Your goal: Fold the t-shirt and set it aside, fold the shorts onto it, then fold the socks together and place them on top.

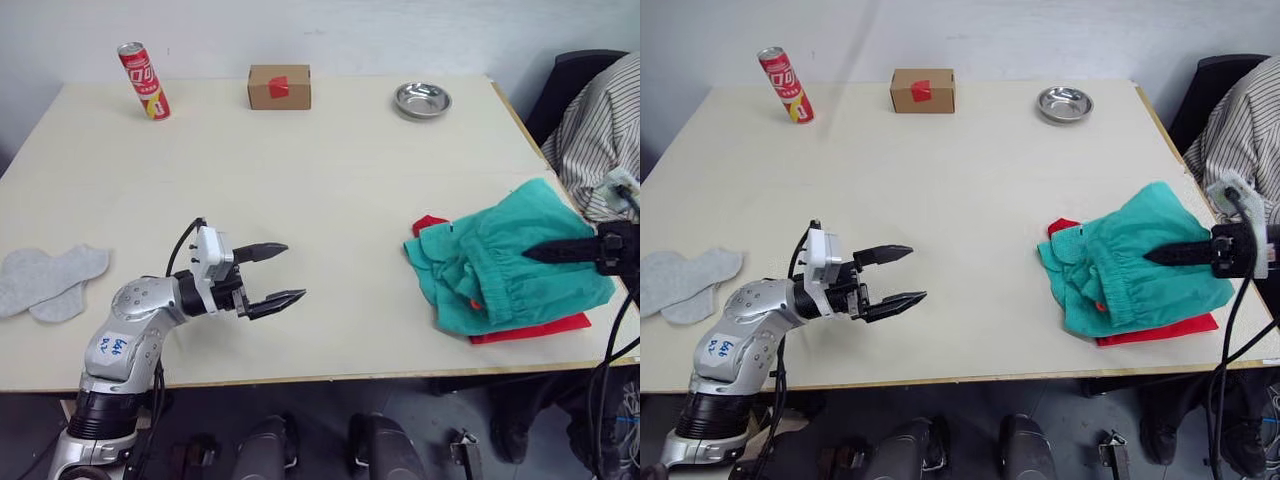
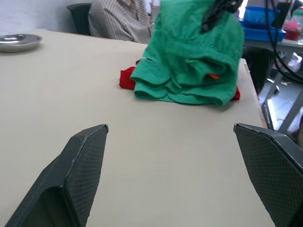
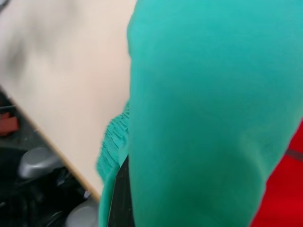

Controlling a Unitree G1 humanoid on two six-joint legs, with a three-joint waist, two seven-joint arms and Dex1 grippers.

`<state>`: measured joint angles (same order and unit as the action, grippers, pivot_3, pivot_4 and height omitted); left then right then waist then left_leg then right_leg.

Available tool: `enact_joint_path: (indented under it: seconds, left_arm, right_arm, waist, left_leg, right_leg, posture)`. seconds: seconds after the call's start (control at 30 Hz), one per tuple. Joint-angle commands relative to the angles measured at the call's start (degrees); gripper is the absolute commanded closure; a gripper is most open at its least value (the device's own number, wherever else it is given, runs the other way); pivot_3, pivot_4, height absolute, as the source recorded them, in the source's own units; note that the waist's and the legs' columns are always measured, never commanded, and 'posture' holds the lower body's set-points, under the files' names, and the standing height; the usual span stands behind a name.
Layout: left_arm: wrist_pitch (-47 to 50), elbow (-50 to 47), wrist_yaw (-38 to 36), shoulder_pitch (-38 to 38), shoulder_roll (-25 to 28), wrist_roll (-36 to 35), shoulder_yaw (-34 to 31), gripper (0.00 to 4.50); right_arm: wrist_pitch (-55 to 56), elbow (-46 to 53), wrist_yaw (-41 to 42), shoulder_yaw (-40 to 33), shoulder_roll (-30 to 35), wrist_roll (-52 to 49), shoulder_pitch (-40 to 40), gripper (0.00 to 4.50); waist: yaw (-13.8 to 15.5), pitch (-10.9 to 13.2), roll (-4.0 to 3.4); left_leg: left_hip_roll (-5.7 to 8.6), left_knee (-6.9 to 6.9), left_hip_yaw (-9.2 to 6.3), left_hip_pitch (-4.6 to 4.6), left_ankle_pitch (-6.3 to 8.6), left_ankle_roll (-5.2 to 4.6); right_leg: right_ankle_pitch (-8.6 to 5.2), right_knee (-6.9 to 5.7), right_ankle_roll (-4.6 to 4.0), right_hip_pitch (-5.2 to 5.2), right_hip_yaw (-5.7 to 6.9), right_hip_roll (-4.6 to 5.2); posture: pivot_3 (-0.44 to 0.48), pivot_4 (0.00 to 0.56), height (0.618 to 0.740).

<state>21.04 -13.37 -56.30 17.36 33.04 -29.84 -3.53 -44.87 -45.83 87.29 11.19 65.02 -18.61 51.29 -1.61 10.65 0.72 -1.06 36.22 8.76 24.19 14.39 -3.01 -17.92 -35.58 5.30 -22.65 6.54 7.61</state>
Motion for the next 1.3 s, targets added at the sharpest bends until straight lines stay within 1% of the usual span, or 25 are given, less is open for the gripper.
enact_joint_path:
  seconds: [0.03, 0.07, 0.13, 0.17, 0.23, 0.33, 0.4, 0.5, 0.53, 0.6, 0.67, 0.7, 0.73, 0.8, 0.87, 0.93, 0.97, 1.0, 1.03, 1.07, 1.1, 1.13, 1.17, 1.2, 1.3]
  left_arm:
    - [-0.54, -2.49, -1.4, 0.41, 2.15, -0.79, -1.01, 0.01]
    - [-0.67, -2.63, -1.49, 0.43, 2.59, -0.7, -1.1, 0.01]
    - [-0.72, -2.95, -2.0, 0.46, 3.82, -0.83, -1.55, 0.0]
    - [-0.49, -3.09, -2.38, 0.39, 4.44, -1.11, -1.84, 0.0]
    - [0.24, -3.29, -2.51, 0.24, 5.1, -2.03, -2.46, 0.0]
    - [1.25, -3.54, -2.12, -0.18, 4.97, -3.13, -2.9, 0.0]
    - [1.87, -3.87, -2.07, -0.64, 4.91, -3.57, -2.79, 0.0]
    - [3.09, -4.2, -1.7, -1.18, 4.71, -4.26, -2.69, 0.0]
    - [3.29, -3.94, -1.65, -1.3, 4.72, -4.15, -2.65, 0.0]
    - [3.1, -1.69, -1.49, -0.86, 4.82, -3.48, -3.12, 0.0]
    - [3.19, 0.1, -1.45, -0.2, 4.75, -3.55, -3.7, 0.0]
    - [2.71, 1.66, -1.96, 0.39, 4.87, -3.11, -3.51, 0.0]
    - [2.18, 3.54, -2.3, 1.17, 4.84, -2.52, -3.14, 0.0]
    - [2.03, 5.45, -2.28, 2.08, 4.55, -2.26, -2.92, 0.0]
    - [2.38, 5.57, -1.8, 2.34, 4.08, -2.78, -3.15, 0.0]
    - [2.33, 5.45, -1.77, 2.04, 3.91, -2.66, -3.08, 0.0]
    - [2.34, 5.32, -1.74, 1.79, 3.94, -2.53, -3.08, 0.0]
    - [2.43, 5.13, -1.62, 1.56, 4.01, -2.46, -3.17, 0.0]
    - [2.57, 4.9, -1.38, 1.29, 4.14, -2.46, -3.4, 0.0]
    - [2.57, 4.72, -1.23, 0.88, 4.51, -2.41, -3.86, 0.0]
    - [2.55, 4.54, -1.09, 0.37, 4.98, -2.42, -4.48, 0.0]
    - [2.52, 4.31, -1.06, -0.44, 5.59, -2.61, -5.47, 0.0]
    - [2.41, 4.07, -0.91, -1.45, 6.22, -2.67, -6.56, 0.0]
    - [1.94, 3.98, -0.68, -2.75, 6.83, -2.56, -7.92, 0.0]
    - [1.23, 3.46, 0.28, -7.44, 8.22, -2.58, -12.23, 0.0]
  right_arm:
    - [7.79, -10.93, -5.1, -2.15, -3.36, 4.59, 4.77, 4.5]
    - [9.03, -13.91, -7.57, -3.86, -4.53, 4.66, 5.92, 4.5]
    - [12.01, -17.87, -9.87, -5.14, -4.82, 6.17, 5.8, 3.86]
    - [14.14, -18.66, -10.08, -5.53, -4.32, 7.0, 4.99, 3.67]
    - [19.26, -19.34, -11.79, -7.83, -3.01, 7.4, 3.4, 3.0]
    - [22.88, -18.64, -12.55, -11.32, -0.4, 7.23, 1.49, 1.95]
    - [24.59, -16.85, -12.0, -13.31, 1.98, 6.95, -0.89, 1.24]
    - [30.54, -12.03, -12.46, -17.84, 5.31, 5.83, -7.11, 0.11]
    - [33.12, -10.07, -13.82, -19.1, 6.63, 6.25, -9.84, 0.03]
    - [40.62, -3.66, -19.33, -24.33, 8.09, 6.56, -16.96, 0.03]
    - [42.29, 2.78, -21.27, -28.83, 7.73, 4.95, -22.19, 0.03]
    - [38.8, 10.18, -21.33, -31.56, 6.5, 2.87, -26.2, 0.03]
    - [34.77, 20.03, -21.98, -34.15, 4.2, -0.19, -30.41, 0.03]
    - [25.23, 36.99, -25.72, -37.13, -0.26, -5.64, -36.6, 0.03]
    - [19.49, 47.14, -29.07, -37.34, -3.64, -8.66, -39.76, 0.03]
    - [15.16, 53.97, -31.51, -36.44, -6.96, -11.6, -40.91, 0.03]
    - [13.19, 56.6, -33.14, -35.8, -8.77, -12.91, -40.89, 0.03]
    - [11.81, 58.75, -34.18, -35.04, -10.31, -14.0, -40.79, 0.03]
    - [10.7, 60.3, -35.2, -34.55, -11.9, -15.11, -40.59, 0.03]
    - [9.85, 61.25, -36.63, -34.07, -13.76, -15.95, -40.28, 0.03]
    - [10.73, 61.62, -37.95, -33.2, -15.22, -14.98, -40.06, 0.03]
    - [12.84, 61.91, -39.39, -32.2, -16.67, -12.96, -40.3, 0.03]
    - [15.48, 62.11, -39.98, -31.28, -17.92, -11.24, -40.72, 0.03]
    - [18.28, 62.31, -39.04, -30.39, -18.94, -10.33, -41.66, 0.03]
    - [26.39, 62.36, -33.72, -27.88, -19.79, -8.01, -46.14, 0.03]
  waist:
    - [-0.01, 0.06, -0.1]
    - [-0.09, 0.12, -0.19]
    - [-0.03, 0.14, -0.24]
    - [0.0, 0.15, -0.25]
    - [0.21, 0.17, -0.29]
    - [0.28, 0.23, -0.39]
    - [0.42, 0.27, -0.45]
    - [0.16, 0.27, -0.47]
    - [0.14, 0.27, -0.47]
    - [0.13, 0.27, -0.47]
    - [-0.06, 0.27, -0.5]
    - [-0.09, 0.27, -0.51]
    - [-0.12, 0.27, -0.52]
    - [-0.18, 0.27, -0.52]
    - [0.05, 0.26, -0.48]
    - [0.38, 0.27, -0.49]
    - [0.27, 0.28, -0.55]
    - [-0.01, 0.38, -0.72]
    - [-0.18, 0.4, -0.74]
    - [-0.22, 0.44, -0.8]
    - [0.01, 0.47, -0.84]
    - [0.48, 0.49, -0.88]
    - [1.37, 0.5, -0.87]
    - [1.97, 0.51, -0.87]
    - [3.18, 0.51, -0.87]
  left_leg:
    - [-0.01, 0.01, 0.01, 0.0, -0.05, -0.08]
    - [-0.01, 0.0, 0.02, 0.0, -0.07, -0.1]
    - [-0.01, 0.03, 0.06, 0.0, -0.09, -0.12]
    - [-0.02, 0.03, 0.05, 0.0, -0.14, -0.12]
    - [-0.05, 0.04, 0.03, 0.01, -0.16, -0.12]
    - [0.02, 0.09, 0.03, 0.01, -0.18, -0.17]
    - [0.03, 0.11, 0.03, 0.01, -0.19, -0.18]
    - [-0.02, 0.12, 0.02, -0.02, -0.19, -0.17]
    - [-0.03, 0.12, 0.02, -0.03, -0.19, -0.17]
    - [-0.04, 0.12, 0.02, -0.06, -0.2, -0.16]
    - [-0.04, 0.16, 0.05, -0.09, -0.21, -0.14]
    - [-0.05, 0.16, 0.08, -0.12, -0.21, -0.14]
    - [-0.05, 0.17, 0.1, -0.16, -0.22, -0.13]
    - [-0.17, 0.16, 0.14, -0.31, -0.22, -0.08]
    - [-0.29, 0.14, 0.13, -0.37, -0.19, 0.0]
    - [-0.27, 0.13, 0.07, -0.32, -0.17, 0.02]
    - [-0.07, 0.0, -0.26, -0.23, -0.17, -0.04]
    - [0.26, -0.22, -0.89, -0.15, -0.4, -0.25]
    - [0.61, -0.3, -1.76, -0.08, -0.6, -0.34]
    - [1.18, -0.48, -2.66, 0.02, -0.9, -0.46]
    - [1.8, -0.77, -3.68, -0.01, -1.32, -0.53]
    - [2.07, -0.77, -4.07, 0.01, -1.39, -0.57]
    - [2.06, -0.62, -4.08, 0.05, -1.43, -0.55]
    - [2.04, -0.56, -4.02, 0.07, -1.4, -0.54]
    - [2.05, -0.54, -3.83, 0.09, -1.3, -0.59]
  right_leg:
    - [0.0, -0.01, 0.0, 0.0, -0.01, -0.01]
    - [0.0, -0.01, 0.0, -0.01, -0.02, -0.01]
    - [0.0, -0.04, 0.0, -0.01, -0.06, -0.03]
    - [0.0, -0.04, 0.0, -0.02, -0.06, -0.04]
    - [-0.01, -0.03, -0.01, 0.0, -0.02, -0.06]
    - [-0.01, -0.04, 0.0, 0.04, -0.04, 0.0]
    - [0.0, -0.05, 0.01, 0.05, -0.05, 0.03]
    - [0.0, -0.06, 0.02, 0.07, -0.05, -0.03]
    - [0.0, -0.08, 0.02, 0.08, -0.05, -0.04]
    - [0.0, -0.12, 0.02, 0.08, -0.05, -0.05]
    - [0.0, -0.19, 0.02, 0.08, -0.08, -0.05]
    - [-0.01, -0.22, 0.02, 0.08, -0.12, -0.06]
    - [-0.01, -0.26, 0.02, 0.08, -0.16, -0.07]
    - [0.0, -0.3, 0.02, 0.14, -0.26, -0.15]
    - [-0.01, -0.31, 0.0, 0.2, -0.26, -0.24]
    - [-0.02, -0.31, -0.02, 0.17, -0.23, -0.22]
    - [-0.02, -0.19, -0.02, 0.32, 0.02, -0.08]
    - [-0.03, -0.15, 0.01, 0.67, 0.75, 0.18]
    - [-0.02, 0.04, 0.05, 1.24, 1.76, 0.49]
    - [-0.14, 0.06, 0.26, 1.65, 2.9, 0.88]
    - [-0.31, 0.12, 0.54, 2.07, 3.79, 1.04]
    - [-0.42, 0.09, 0.73, 2.27, 3.96, 1.14]
    - [-0.43, 0.0, 0.75, 2.2, 3.43, 1.17]
    - [-0.44, 0.09, 0.76, 2.2, 2.97, 1.09]
    - [-0.44, 0.28, 0.78, 2.15, 2.61, 1.06]
  posture:
    - [0.0, 0.15, 0.74]
    - [0.0, 0.15, 0.74]
    - [0.0, 0.15, 0.74]
    - [0.0, 0.15, 0.74]
    - [0.0, 0.15, 0.74]
    - [0.0, 0.15, 0.74]
    - [0.0, 0.15, 0.74]
    - [0.0, 0.15, 0.74]
    - [0.0, 0.15, 0.74]
    - [0.0, 0.15, 0.74]
    - [0.0, 0.15, 0.74]
    - [0.0, 0.15, 0.74]
    - [0.0, 0.15, 0.74]
    - [0.0, 0.15, 0.74]
    - [0.0, 0.15, 0.74]
    - [0.0, 0.15, 0.74]
    - [0.0, 0.15, 0.74]
    - [0.0, 0.15, 0.74]
    - [0.0, 0.15, 0.74]
    - [0.0, 0.15, 0.74]
    - [0.0, 0.15, 0.74]
    - [0.0, 0.15, 0.74]
    - [0.0, 0.15, 0.74]
    - [0.0, 0.15, 0.74]
    - [0.0, 0.15, 0.74]
